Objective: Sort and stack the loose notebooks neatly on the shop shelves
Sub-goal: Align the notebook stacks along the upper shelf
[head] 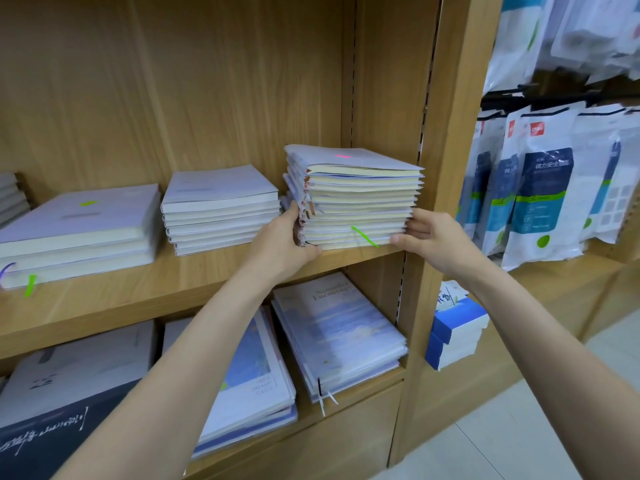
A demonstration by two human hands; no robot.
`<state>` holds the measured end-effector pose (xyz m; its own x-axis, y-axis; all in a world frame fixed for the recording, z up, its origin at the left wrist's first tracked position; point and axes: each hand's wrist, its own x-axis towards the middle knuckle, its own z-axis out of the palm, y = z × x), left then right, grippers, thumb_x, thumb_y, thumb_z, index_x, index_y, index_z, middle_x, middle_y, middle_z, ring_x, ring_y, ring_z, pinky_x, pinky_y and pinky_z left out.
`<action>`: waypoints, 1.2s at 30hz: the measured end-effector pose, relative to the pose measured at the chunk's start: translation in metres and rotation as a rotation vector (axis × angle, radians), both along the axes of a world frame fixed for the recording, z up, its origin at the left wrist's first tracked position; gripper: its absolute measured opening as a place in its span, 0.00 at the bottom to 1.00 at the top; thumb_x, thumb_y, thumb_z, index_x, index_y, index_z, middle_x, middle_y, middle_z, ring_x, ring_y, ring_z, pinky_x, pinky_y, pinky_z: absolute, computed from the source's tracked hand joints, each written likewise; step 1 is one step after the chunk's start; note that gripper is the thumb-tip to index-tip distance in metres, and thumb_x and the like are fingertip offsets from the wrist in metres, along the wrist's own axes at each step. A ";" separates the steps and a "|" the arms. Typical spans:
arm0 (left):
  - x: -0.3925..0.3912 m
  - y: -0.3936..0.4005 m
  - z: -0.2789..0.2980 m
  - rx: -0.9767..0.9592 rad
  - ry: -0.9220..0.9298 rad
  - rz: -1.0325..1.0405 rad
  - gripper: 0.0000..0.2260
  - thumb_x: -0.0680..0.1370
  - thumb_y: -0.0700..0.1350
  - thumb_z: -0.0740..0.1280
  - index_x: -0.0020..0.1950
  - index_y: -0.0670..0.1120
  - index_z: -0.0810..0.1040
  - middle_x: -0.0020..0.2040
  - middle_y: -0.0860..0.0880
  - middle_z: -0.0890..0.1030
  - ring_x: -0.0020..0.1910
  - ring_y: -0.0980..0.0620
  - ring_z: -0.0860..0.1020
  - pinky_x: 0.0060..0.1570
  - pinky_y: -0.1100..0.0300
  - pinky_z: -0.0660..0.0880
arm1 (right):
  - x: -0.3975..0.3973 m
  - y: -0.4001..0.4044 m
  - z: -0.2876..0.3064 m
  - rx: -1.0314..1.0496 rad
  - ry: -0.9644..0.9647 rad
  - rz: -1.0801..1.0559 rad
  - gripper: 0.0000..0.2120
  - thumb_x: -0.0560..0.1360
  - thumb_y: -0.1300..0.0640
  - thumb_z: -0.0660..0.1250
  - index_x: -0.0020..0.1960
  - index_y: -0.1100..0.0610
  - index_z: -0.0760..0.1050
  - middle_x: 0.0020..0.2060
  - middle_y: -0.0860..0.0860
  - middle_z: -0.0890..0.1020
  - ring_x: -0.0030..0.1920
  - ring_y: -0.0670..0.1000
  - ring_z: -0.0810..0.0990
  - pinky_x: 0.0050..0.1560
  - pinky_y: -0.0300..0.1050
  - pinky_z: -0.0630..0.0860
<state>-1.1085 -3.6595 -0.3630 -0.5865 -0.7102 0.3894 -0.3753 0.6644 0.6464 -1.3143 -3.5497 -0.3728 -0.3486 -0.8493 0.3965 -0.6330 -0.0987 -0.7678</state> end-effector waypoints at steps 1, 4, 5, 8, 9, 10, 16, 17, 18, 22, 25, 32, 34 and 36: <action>0.000 -0.001 -0.001 0.003 0.012 -0.002 0.28 0.71 0.41 0.72 0.69 0.50 0.68 0.57 0.50 0.80 0.56 0.48 0.77 0.56 0.56 0.73 | 0.001 0.001 0.000 -0.001 -0.001 0.002 0.18 0.74 0.62 0.69 0.62 0.53 0.74 0.55 0.47 0.79 0.59 0.48 0.78 0.66 0.46 0.70; 0.001 0.000 0.000 0.032 0.050 -0.035 0.32 0.68 0.44 0.72 0.71 0.51 0.66 0.59 0.51 0.79 0.58 0.48 0.76 0.60 0.53 0.72 | 0.003 0.001 0.001 0.001 -0.004 -0.007 0.20 0.74 0.62 0.69 0.64 0.55 0.73 0.56 0.47 0.78 0.59 0.47 0.77 0.66 0.43 0.70; 0.001 -0.001 0.000 0.053 0.075 -0.051 0.34 0.66 0.46 0.71 0.71 0.52 0.66 0.60 0.52 0.78 0.59 0.49 0.76 0.62 0.52 0.71 | 0.003 0.002 0.001 -0.005 -0.004 -0.007 0.20 0.74 0.62 0.69 0.64 0.55 0.73 0.56 0.47 0.78 0.60 0.47 0.77 0.66 0.43 0.69; 0.001 -0.005 0.000 0.099 0.091 -0.071 0.35 0.68 0.43 0.72 0.73 0.51 0.63 0.62 0.52 0.77 0.61 0.51 0.74 0.64 0.50 0.70 | 0.004 0.003 0.000 -0.015 0.006 -0.006 0.20 0.74 0.62 0.69 0.65 0.56 0.73 0.57 0.48 0.78 0.60 0.47 0.77 0.65 0.41 0.69; 0.000 -0.007 0.000 0.107 0.086 -0.077 0.34 0.70 0.40 0.72 0.73 0.51 0.63 0.63 0.51 0.77 0.62 0.50 0.74 0.65 0.50 0.69 | 0.004 0.002 0.000 -0.016 0.008 -0.006 0.20 0.74 0.62 0.69 0.65 0.56 0.73 0.57 0.48 0.78 0.60 0.47 0.77 0.65 0.41 0.69; 0.000 -0.008 0.001 0.111 0.078 -0.076 0.33 0.71 0.38 0.72 0.73 0.50 0.63 0.63 0.51 0.76 0.62 0.50 0.74 0.65 0.51 0.69 | 0.005 0.002 0.000 -0.017 0.007 -0.008 0.20 0.74 0.62 0.69 0.65 0.56 0.73 0.56 0.47 0.78 0.60 0.47 0.77 0.65 0.41 0.69; 0.001 -0.013 0.003 0.132 0.033 -0.060 0.27 0.72 0.36 0.70 0.69 0.47 0.68 0.62 0.49 0.77 0.61 0.48 0.74 0.64 0.50 0.69 | 0.006 0.001 0.000 -0.059 -0.199 -0.014 0.21 0.74 0.62 0.69 0.66 0.55 0.73 0.59 0.50 0.80 0.58 0.45 0.78 0.62 0.45 0.73; 0.002 -0.014 0.002 0.132 0.054 -0.067 0.26 0.72 0.35 0.69 0.68 0.47 0.69 0.62 0.49 0.77 0.61 0.48 0.75 0.65 0.49 0.69 | 0.006 0.001 0.001 -0.072 -0.224 -0.016 0.22 0.73 0.61 0.69 0.66 0.55 0.72 0.60 0.50 0.80 0.58 0.45 0.78 0.61 0.45 0.74; 0.003 -0.014 0.000 0.129 0.078 -0.070 0.25 0.72 0.33 0.68 0.68 0.46 0.70 0.62 0.48 0.77 0.62 0.49 0.75 0.65 0.48 0.69 | 0.006 0.001 0.004 -0.087 -0.233 -0.020 0.24 0.73 0.61 0.70 0.68 0.55 0.70 0.60 0.49 0.79 0.59 0.46 0.78 0.60 0.46 0.75; 0.005 -0.011 -0.003 0.138 0.154 -0.076 0.24 0.73 0.29 0.66 0.68 0.44 0.70 0.61 0.51 0.76 0.62 0.51 0.74 0.66 0.52 0.68 | 0.009 -0.005 0.009 -0.087 -0.194 -0.028 0.19 0.74 0.61 0.69 0.64 0.54 0.71 0.56 0.46 0.80 0.58 0.46 0.78 0.63 0.49 0.73; 0.005 -0.008 -0.005 0.110 0.170 -0.072 0.24 0.73 0.29 0.65 0.67 0.43 0.71 0.57 0.54 0.76 0.60 0.51 0.76 0.65 0.53 0.69 | 0.010 -0.009 0.009 -0.078 -0.215 -0.027 0.16 0.74 0.64 0.68 0.60 0.52 0.72 0.52 0.46 0.80 0.57 0.48 0.78 0.64 0.49 0.71; 0.002 -0.007 -0.008 0.046 0.129 -0.027 0.24 0.74 0.33 0.65 0.70 0.45 0.69 0.59 0.45 0.79 0.59 0.43 0.76 0.62 0.45 0.71 | 0.011 -0.008 0.006 -0.096 -0.239 -0.020 0.14 0.76 0.64 0.66 0.58 0.51 0.72 0.50 0.47 0.81 0.54 0.48 0.79 0.63 0.51 0.73; 0.002 -0.004 -0.008 0.030 0.132 -0.015 0.24 0.73 0.37 0.66 0.68 0.46 0.70 0.58 0.45 0.80 0.57 0.43 0.78 0.60 0.44 0.72 | 0.012 -0.007 0.007 -0.091 -0.239 -0.021 0.15 0.76 0.64 0.65 0.60 0.52 0.71 0.52 0.48 0.81 0.54 0.49 0.79 0.63 0.50 0.73; 0.002 -0.002 -0.008 0.014 0.141 -0.019 0.22 0.72 0.39 0.66 0.67 0.47 0.72 0.56 0.46 0.81 0.55 0.44 0.79 0.58 0.44 0.74 | 0.013 -0.006 0.009 -0.078 -0.236 -0.014 0.15 0.76 0.63 0.65 0.61 0.52 0.71 0.54 0.50 0.81 0.54 0.47 0.80 0.63 0.48 0.72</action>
